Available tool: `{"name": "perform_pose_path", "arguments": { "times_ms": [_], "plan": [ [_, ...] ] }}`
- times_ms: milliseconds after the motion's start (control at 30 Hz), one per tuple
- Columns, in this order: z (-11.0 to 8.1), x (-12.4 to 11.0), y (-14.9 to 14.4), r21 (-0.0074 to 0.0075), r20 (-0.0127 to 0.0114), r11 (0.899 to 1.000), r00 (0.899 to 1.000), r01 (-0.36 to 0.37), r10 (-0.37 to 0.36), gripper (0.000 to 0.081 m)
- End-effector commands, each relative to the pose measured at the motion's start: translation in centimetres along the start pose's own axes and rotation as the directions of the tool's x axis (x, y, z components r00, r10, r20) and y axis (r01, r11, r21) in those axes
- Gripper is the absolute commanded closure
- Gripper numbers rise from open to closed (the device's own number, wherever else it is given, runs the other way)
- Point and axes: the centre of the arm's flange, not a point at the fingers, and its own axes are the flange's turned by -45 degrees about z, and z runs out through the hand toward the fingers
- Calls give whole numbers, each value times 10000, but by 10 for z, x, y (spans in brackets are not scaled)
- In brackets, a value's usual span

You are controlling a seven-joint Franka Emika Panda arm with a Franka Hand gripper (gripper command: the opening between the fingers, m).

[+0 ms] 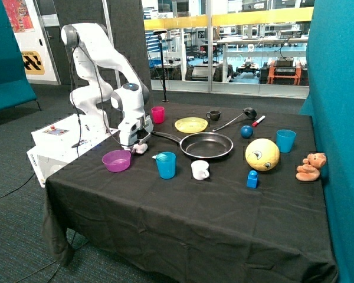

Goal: Clean the pan

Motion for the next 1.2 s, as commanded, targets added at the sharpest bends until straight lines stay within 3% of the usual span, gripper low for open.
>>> {"name": "perform_pose_path", "arguments": {
  "times_ms": [0, 267, 300, 400, 667, 833, 1167],
  "plan": [
    [3, -1, -2, -11, 43, 10000, 10000, 28, -28, 150],
    [6, -2, -3, -11, 43, 10000, 10000, -1, 1, 214],
    [5, -1, -3, -11, 43, 10000, 10000, -27, 27, 252],
    [3, 1, -3, -12, 43, 10000, 10000, -81, 81, 471],
    [2, 4, -3, -12, 43, 9999, 9999, -120, 120, 750],
    [3, 3, -3, -12, 43, 9999, 9999, -110, 110, 805],
    [6, -3, 2, -12, 43, 9997, 9997, -226, 226, 788]
  ]
}}
